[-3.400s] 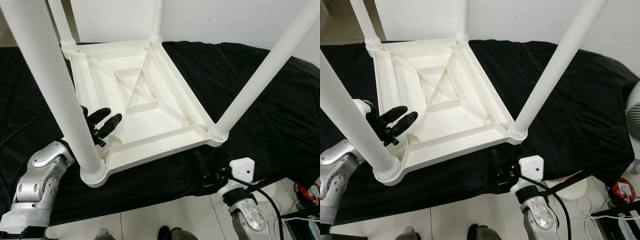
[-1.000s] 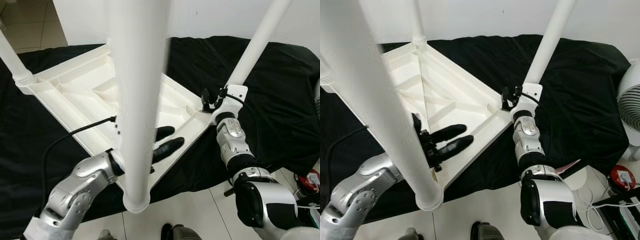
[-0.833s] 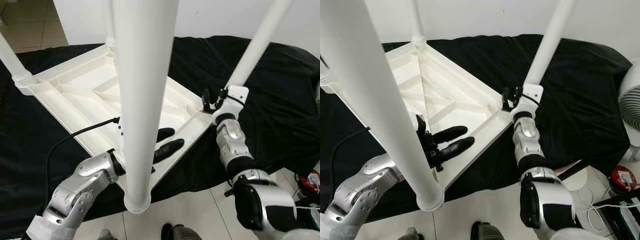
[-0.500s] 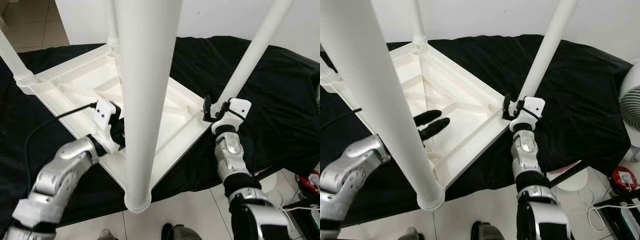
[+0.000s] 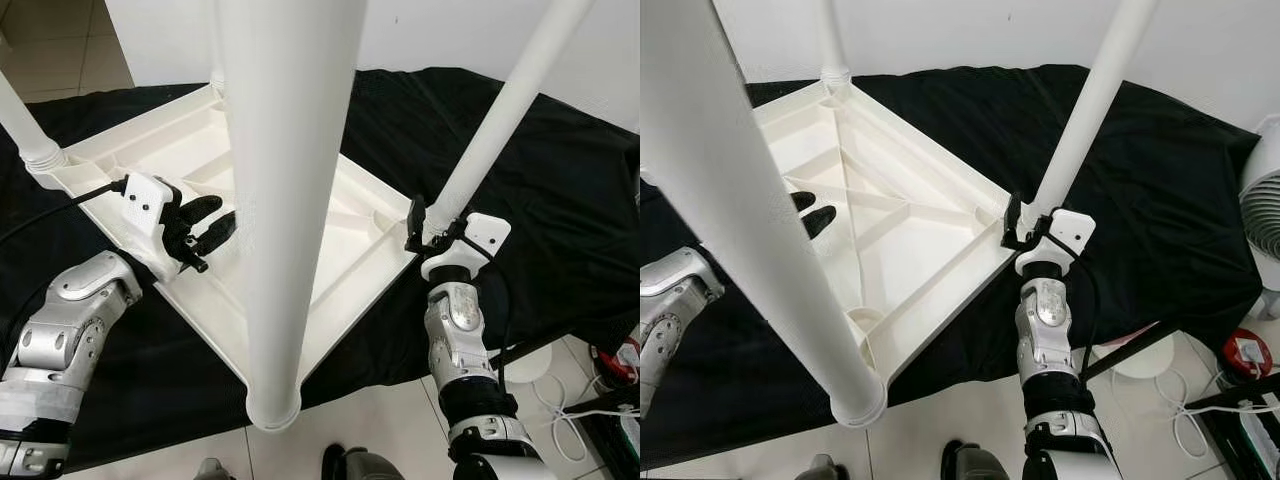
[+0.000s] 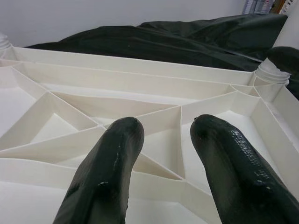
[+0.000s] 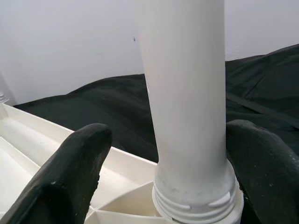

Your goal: Building children table

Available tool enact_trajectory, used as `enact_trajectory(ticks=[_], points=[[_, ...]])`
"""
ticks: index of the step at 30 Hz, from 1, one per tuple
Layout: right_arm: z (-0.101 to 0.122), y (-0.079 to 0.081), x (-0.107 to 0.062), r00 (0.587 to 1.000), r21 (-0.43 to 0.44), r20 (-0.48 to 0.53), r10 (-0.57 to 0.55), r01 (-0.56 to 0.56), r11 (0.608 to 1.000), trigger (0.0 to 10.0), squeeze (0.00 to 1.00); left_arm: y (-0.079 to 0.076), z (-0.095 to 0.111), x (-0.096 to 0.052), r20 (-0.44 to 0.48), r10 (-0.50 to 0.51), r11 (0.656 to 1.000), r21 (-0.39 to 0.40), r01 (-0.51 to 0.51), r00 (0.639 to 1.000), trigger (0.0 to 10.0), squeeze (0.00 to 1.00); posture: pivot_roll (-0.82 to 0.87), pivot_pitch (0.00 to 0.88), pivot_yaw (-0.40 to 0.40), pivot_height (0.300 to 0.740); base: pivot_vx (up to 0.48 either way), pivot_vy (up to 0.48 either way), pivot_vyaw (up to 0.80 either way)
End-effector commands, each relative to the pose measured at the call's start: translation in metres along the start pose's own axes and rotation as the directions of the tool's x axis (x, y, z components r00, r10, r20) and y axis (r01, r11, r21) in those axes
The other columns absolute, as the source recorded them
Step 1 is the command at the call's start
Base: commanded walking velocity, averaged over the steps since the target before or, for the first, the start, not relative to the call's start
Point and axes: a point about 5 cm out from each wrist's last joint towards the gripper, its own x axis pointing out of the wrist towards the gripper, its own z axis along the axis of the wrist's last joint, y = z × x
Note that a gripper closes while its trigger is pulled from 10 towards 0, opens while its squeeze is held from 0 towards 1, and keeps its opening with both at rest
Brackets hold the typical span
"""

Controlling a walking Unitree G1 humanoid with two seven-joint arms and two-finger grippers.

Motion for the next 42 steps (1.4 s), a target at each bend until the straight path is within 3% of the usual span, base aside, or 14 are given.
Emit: enact_trajectory(ticks=[1,2,5,6,9,10,11,12,13,16,21,30,33,42], points=[[0.003,0.006,-0.002,0.999,0.008,0.004,0.043,-0.043,0.999,10.0,0.00,-0.007,-0.001,-0.002,-0.018,-0.166,0.986,-0.010,0.165,0.986,10.0,1.00,0.08,0.178,-0.048,0.740,0.000,0.000,0.00],[0.007,0.006,-0.003,0.999,0.017,0.011,0.053,-0.053,0.998,10.0,1.00,-0.008,-0.002,-0.003,-0.024,-0.186,0.982,-0.016,0.186,0.982,10.0,1.00,0.08,0.176,-0.053,0.740,0.000,0.000,0.00],[0.012,0.005,-0.004,0.998,0.026,0.021,0.063,-0.064,0.998,10.0,1.00,-0.009,-0.003,-0.004,-0.032,-0.212,0.977,-0.013,0.212,0.977,10.0,1.00,0.08,0.176,-0.057,0.740,0.000,0.000,0.00],[0.015,0.004,-0.006,0.998,0.027,0.022,0.059,-0.059,0.998,10.0,1.00,-0.008,-0.004,-0.005,-0.040,-0.203,0.979,0.029,0.204,0.978,10.0,1.00,0.08,0.171,-0.061,0.740,0.000,0.000,0.00],[0.017,0.002,-0.008,0.998,0.024,0.020,0.053,-0.053,0.998,10.0,1.00,-0.008,-0.004,-0.006,-0.041,-0.213,0.975,0.049,0.215,0.976,10.0,1.00,0.09,0.165,-0.072,0.740,0.000,0.000,0.00],[0.020,0.000,-0.011,0.998,0.025,0.017,0.056,-0.057,0.998,10.0,0.81,-0.009,-0.003,-0.010,-0.049,-0.242,0.967,0.077,0.245,0.969,10.0,0.00,0.08,0.168,-0.071,0.740,0.000,0.000,0.00],[0.020,0.000,-0.011,0.998,0.025,0.017,0.056,-0.057,0.998,10.0,0.81,-0.009,-0.003,-0.010,-0.049,-0.242,0.967,0.077,0.245,0.969,10.0,0.00,0.08,0.168,-0.071,0.740,0.000,0.000,0.00],[0.023,0.002,-0.016,0.996,0.026,0.012,0.085,-0.085,0.996,10.0,0.00,-0.009,-0.002,-0.018,-0.058,-0.297,0.950,0.089,0.301,0.953,10.0,0.00,0.08,0.177,-0.073,0.740,0.000,0.000,0.00],[0.023,0.002,-0.016,0.996,0.026,0.012,0.085,-0.085,0.996,10.0,0.00,-0.009,-0.002,-0.018,-0.058,-0.297,0.950,0.089,0.301,0.953,10.0,0.00,0.08,0.177,-0.073,0.740,0.000,0.000,0.00],[0.030,0.005,-0.024,0.989,0.034,0.001,0.148,-0.148,0.988,10.0,0.00,-0.009,-0.003,-0.036,-0.115,-0.412,0.903,0.079,0.422,0.904,10.0,0.00,0.08,0.188,-0.070,0.740,0.000,0.000,0.00],[0.034,0.004,-0.028,0.982,0.035,-0.007,0.190,-0.190,0.981,10.0,0.00,-0.013,-0.001,-0.041,-0.137,-0.468,0.873,0.081,0.481,0.873,10.0,0.00,0.08,0.194,-0.071,0.740,0.000,0.000,0.00],[0.048,-0.002,-0.030,0.969,0.008,-0.019,0.244,-0.244,0.970,10.0,0.00,-0.016,-0.012,-0.032,-0.228,-0.496,0.841,0.113,0.528,0.838,10.0,0.00,0.07,0.201,-0.062,0.740,0.000,0.000,0.00],[0.055,0.002,-0.036,0.960,0.032,-0.022,0.280,-0.280,0.960,10.0,0.00,-0.014,-0.018,-0.026,-0.273,-0.493,0.811,0.198,0.550,0.826,10.0,0.00,0.06,0.210,-0.056,0.740,0.000,0.000,0.00],[0.056,0.007,-0.045,0.944,0.049,-0.063,0.325,-0.323,0.945,10.0,0.00,-0.012,-0.023,-0.026,-0.318,-0.534,0.755,0.238,0.611,0.784,10.0,0.00,0.05,0.206,-0.054,0.740,0.000,0.000,0.00]])
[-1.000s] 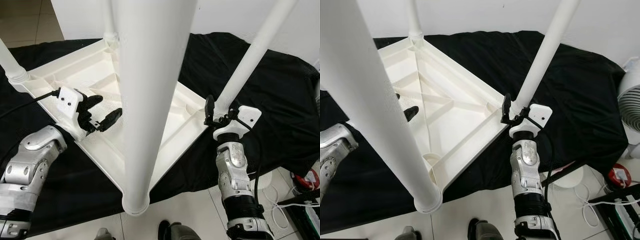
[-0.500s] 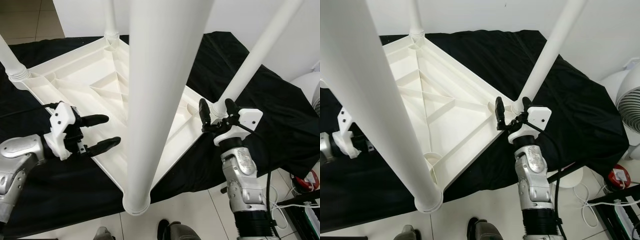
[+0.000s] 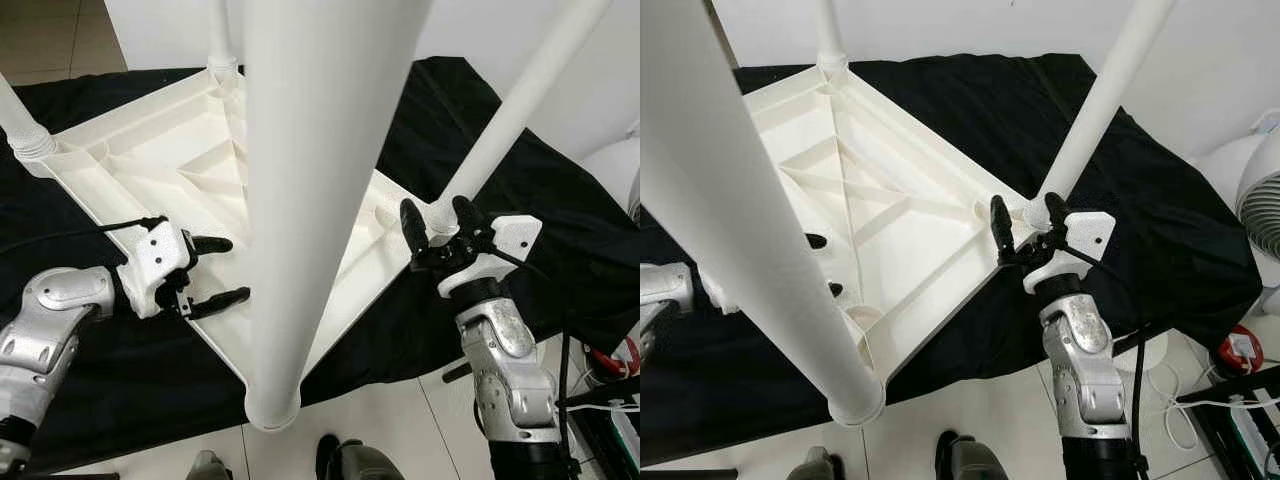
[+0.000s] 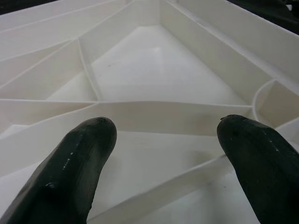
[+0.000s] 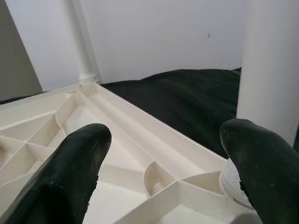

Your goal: Building children table

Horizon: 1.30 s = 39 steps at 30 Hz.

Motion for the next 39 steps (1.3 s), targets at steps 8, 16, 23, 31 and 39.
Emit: enact_trajectory(ticks=[8,16,23,31,39], points=[[-0.002,-0.007,-0.014,0.998,-0.006,-0.055,0.035,-0.035,0.999,10.0,0.00,-0.011,0.002,-0.009,0.005,-0.233,0.971,0.058,0.232,0.972,10.0,0.00,0.05,0.197,-0.052,0.740,0.000,0.000,0.00],[0.002,-0.009,-0.018,0.991,-0.018,-0.093,0.100,-0.102,0.995,10.0,0.00,-0.007,0.002,-0.007,-0.009,-0.273,0.955,0.115,0.272,0.962,10.0,0.00,0.05,0.195,-0.055,0.740,0.000,0.000,0.00],[0.004,-0.005,-0.028,0.986,0.006,-0.119,0.119,-0.119,0.993,10.0,0.00,-0.010,0.004,-0.010,-0.034,-0.350,0.925,0.147,0.351,0.936,10.0,0.00,0.05,0.195,-0.059,0.740,0.000,0.000,0.00],[-0.004,0.001,-0.034,0.988,0.012,-0.135,0.072,-0.071,0.997,10.0,0.00,-0.015,0.001,-0.005,-0.063,-0.360,0.911,0.191,0.365,0.931,10.0,0.00,0.05,0.191,-0.057,0.740,0.000,0.000,0.00],[-0.003,0.004,-0.028,0.989,0.019,-0.124,0.078,-0.077,0.997,10.0,0.00,-0.014,0.000,0.009,-0.083,-0.352,0.894,0.265,0.361,0.932,10.0,0.00,0.05,0.188,-0.053,0.740,0.000,0.000,0.00]])
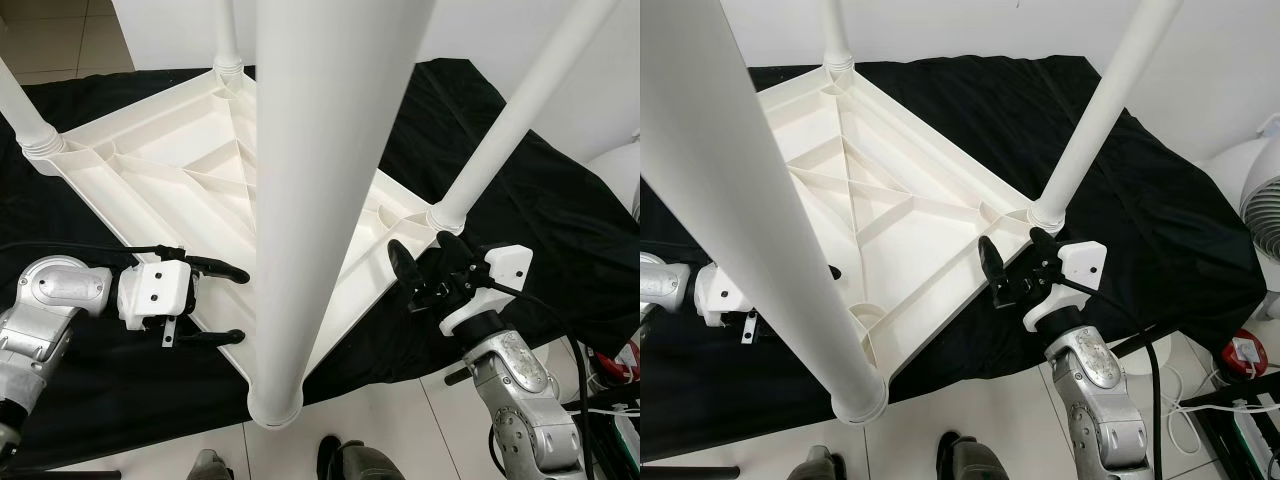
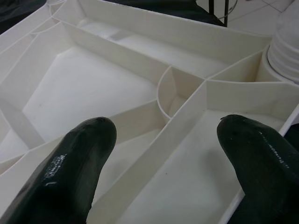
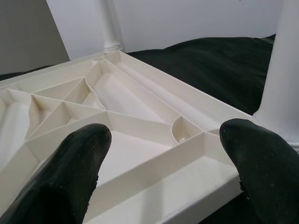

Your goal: Building children table

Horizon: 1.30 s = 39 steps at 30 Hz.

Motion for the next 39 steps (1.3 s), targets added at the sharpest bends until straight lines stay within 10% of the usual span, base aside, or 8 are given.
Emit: enact_trajectory(ticks=[1,18,19,20,22,23,24,39], points=[[0.002,-0.001,0.002,1.000,-0.005,0.005,-0.006,0.006,1.000,10.0,0.00,-0.004,-0.009,0.013,-0.032,0.000,1.000,-0.017,0.000,0.999,10.0,0.00,0.05,0.187,-0.052,0.740,0.000,0.000,0.00],[0.003,0.013,-0.001,1.000,0.055,0.010,0.004,-0.004,0.998,10.0,0.00,0.017,-0.037,0.028,-0.200,0.013,0.996,-0.085,-0.031,0.980,10.0,0.00,0.04,0.197,-0.025,0.740,0.000,0.000,0.00],[0.003,0.013,-0.002,1.000,0.054,0.009,0.004,-0.004,0.999,10.0,0.00,0.016,-0.039,0.028,-0.217,-0.007,0.995,-0.102,-0.015,0.976,9.1,0.00,0.04,0.197,-0.024,0.740,0.000,0.000,0.00],[0.003,0.012,-0.002,1.000,0.053,0.007,0.002,-0.003,0.999,10.0,0.00,0.016,-0.044,0.029,-0.244,-0.025,0.994,-0.106,-0.001,0.970,5.4,0.00,0.04,0.197,-0.020,0.740,0.000,0.000,0.00],[0.003,0.012,-0.003,1.000,0.052,0.006,0.001,-0.001,0.999,10.0,0.00,0.015,-0.046,0.029,-0.261,-0.037,0.994,-0.108,0.009,0.965,5.4,0.00,0.04,0.197,-0.020,0.740,0.000,0.000,0.00],[0.003,0.012,-0.003,1.000,0.051,0.006,-0.001,0.001,0.999,10.0,0.00,0.014,-0.049,0.029,-0.275,-0.066,0.991,-0.131,0.031,0.959,0.8,0.00,0.04,0.198,-0.017,0.740,0.000,0.000,0.00],[0.003,0.012,-0.003,1.000,0.052,0.005,-0.002,0.002,0.999,10.0,0.00,0.013,-0.051,0.029,-0.283,-0.087,0.987,-0.151,0.045,0.955,0.0,0.00,0.04,0.198,-0.016,0.740,0.000,0.000,0.00],[0.006,0.008,-0.004,0.999,0.037,0.018,-0.028,0.028,0.999,10.0,0.00,0.018,-0.056,0.036,-0.274,-0.096,0.969,-0.246,0.027,0.957,0.0,0.00,0.03,0.169,-0.002,0.740,0.000,0.000,0.00]])
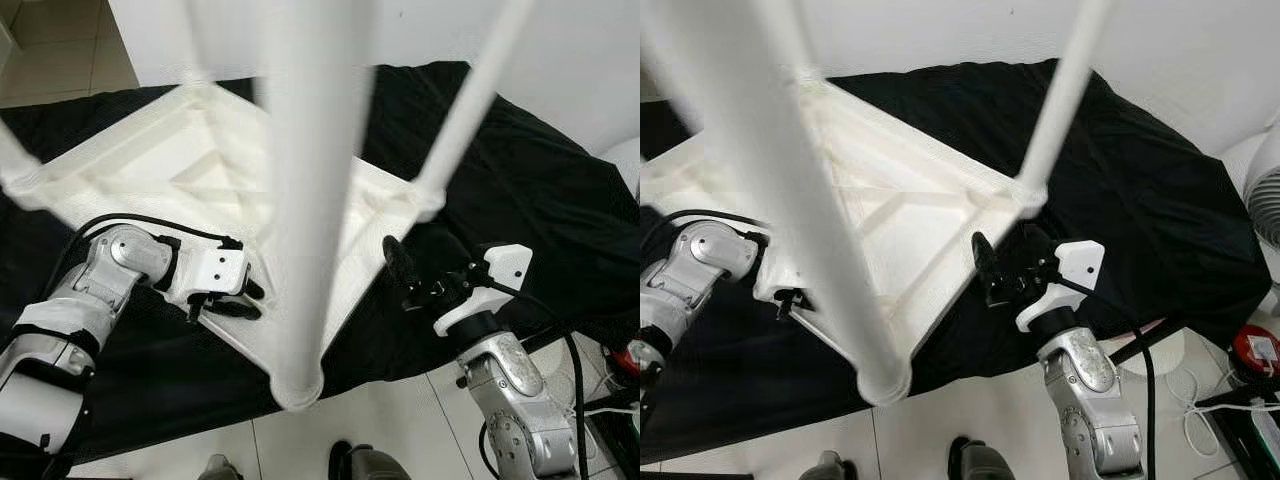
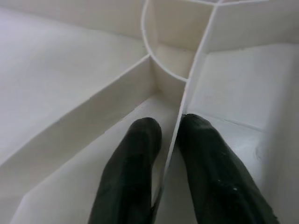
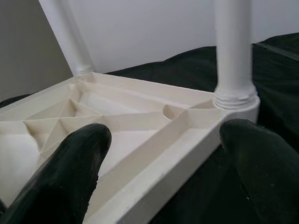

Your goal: Building children table

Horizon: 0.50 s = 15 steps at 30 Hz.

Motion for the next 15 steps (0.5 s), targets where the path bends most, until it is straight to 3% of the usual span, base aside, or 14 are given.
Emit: enact_trajectory(ticks=[1,9,15], points=[[0.001,-0.003,-0.001,1.000,-0.011,0.005,-0.017,0.017,1.000,10.0,0.00,-0.011,-0.022,0.007,-0.030,0.073,0.986,-0.151,-0.077,0.997,0.0,0.00,0.03,0.166,-0.004,0.740,0.000,0.000,0.00],[0.004,-0.010,0.001,0.997,-0.026,0.033,-0.076,0.077,0.997,10.0,0.00,0.002,-0.014,0.017,0.005,0.191,0.971,-0.146,-0.188,0.982,0.0,0.00,0.03,0.160,-0.005,0.740,0.000,0.000,0.00],[0.003,-0.018,0.002,0.986,-0.035,0.052,-0.160,0.162,0.986,10.0,0.00,0.016,0.006,0.031,0.108,0.312,0.943,-0.159,-0.293,0.944,0.0,0.00,0.02,0.149,-0.010,0.740,0.000,0.000,0.00]])
